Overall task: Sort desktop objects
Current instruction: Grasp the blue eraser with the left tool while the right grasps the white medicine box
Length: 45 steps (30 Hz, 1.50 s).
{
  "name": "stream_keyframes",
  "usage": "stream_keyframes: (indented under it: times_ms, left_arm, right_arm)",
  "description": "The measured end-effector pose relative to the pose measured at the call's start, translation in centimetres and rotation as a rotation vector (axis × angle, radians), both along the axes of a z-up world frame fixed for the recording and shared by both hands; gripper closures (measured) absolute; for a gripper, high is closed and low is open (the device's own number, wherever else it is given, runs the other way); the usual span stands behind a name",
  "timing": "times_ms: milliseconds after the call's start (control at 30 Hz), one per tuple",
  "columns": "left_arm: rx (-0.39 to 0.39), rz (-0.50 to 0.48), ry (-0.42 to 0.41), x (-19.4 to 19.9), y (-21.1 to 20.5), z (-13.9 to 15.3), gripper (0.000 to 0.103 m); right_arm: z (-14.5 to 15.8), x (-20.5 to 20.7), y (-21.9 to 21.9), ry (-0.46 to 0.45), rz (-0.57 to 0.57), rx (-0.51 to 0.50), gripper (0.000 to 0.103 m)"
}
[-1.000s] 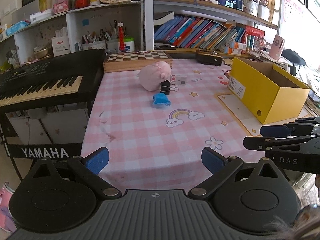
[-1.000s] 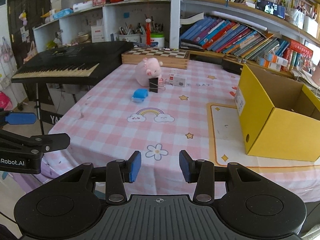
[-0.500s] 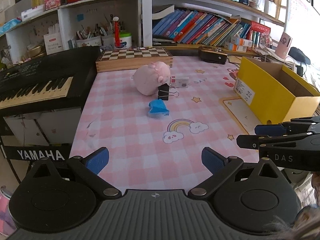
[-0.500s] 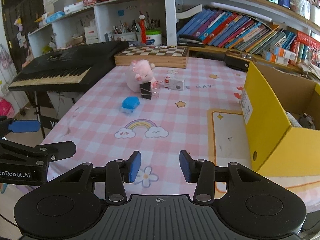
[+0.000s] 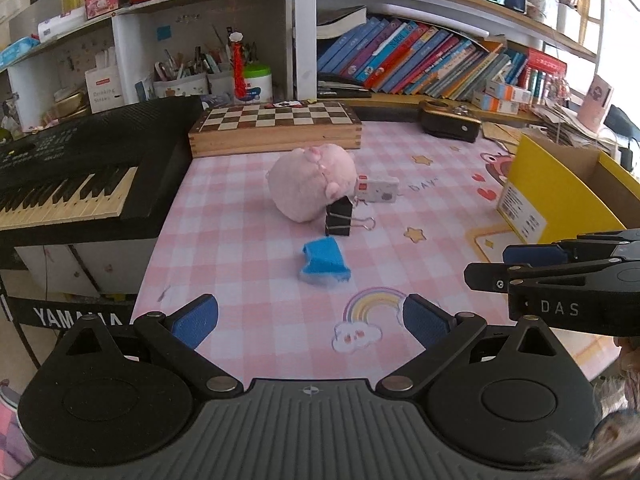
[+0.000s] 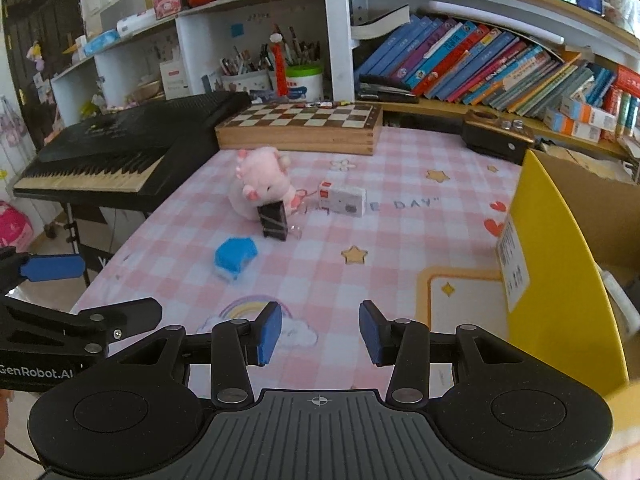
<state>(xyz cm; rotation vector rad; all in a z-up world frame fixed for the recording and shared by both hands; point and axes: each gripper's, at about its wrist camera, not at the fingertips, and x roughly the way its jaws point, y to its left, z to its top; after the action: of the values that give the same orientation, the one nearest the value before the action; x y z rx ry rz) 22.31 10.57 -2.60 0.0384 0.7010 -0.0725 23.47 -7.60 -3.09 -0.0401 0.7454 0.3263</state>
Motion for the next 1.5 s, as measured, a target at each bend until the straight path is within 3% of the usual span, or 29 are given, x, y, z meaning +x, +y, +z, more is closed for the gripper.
stream_keyframes:
  times_ms: [433,800,933,1233,1367,1500]
  left_arm:
    - [0.009,0.009,0.052,5.1,-1.6,-2.0,0.006]
    - [-0.01,0.044,0.106,9.4,-2.0,-4.3,0.019]
    - [-0.016,0.051,0.119,10.3,-2.2,-4.9,0.023]
    - [-0.016,0.073,0.145,11.9,-2.2,-6.2,0.043]
    - [0.0,0.059,0.132,12.2,-2.0,-6.0,0.071]
    - [-0.021,0.054,0.145,12.5,-1.4,-5.8,0.076]
  right_arm:
    - [-0.3,6.5,-0.2,0.056,-0.035,0.043,0.06]
    - [-1.1,11.7,0.3,0.068,-0.042,0.025,0.059]
    - [-1.7,13.1,0.6,0.077,-0.039,0.011,0.051]
    - [-3.2,16.3,1.4,0.105,-0.019,-0.034,0.047]
    - [-3.9,17.7,2.0,0.104,-0.013,-0.043,0.045]
    - [-4.7,19.1,2.7,0.108,0.009,-0.072,0.044]
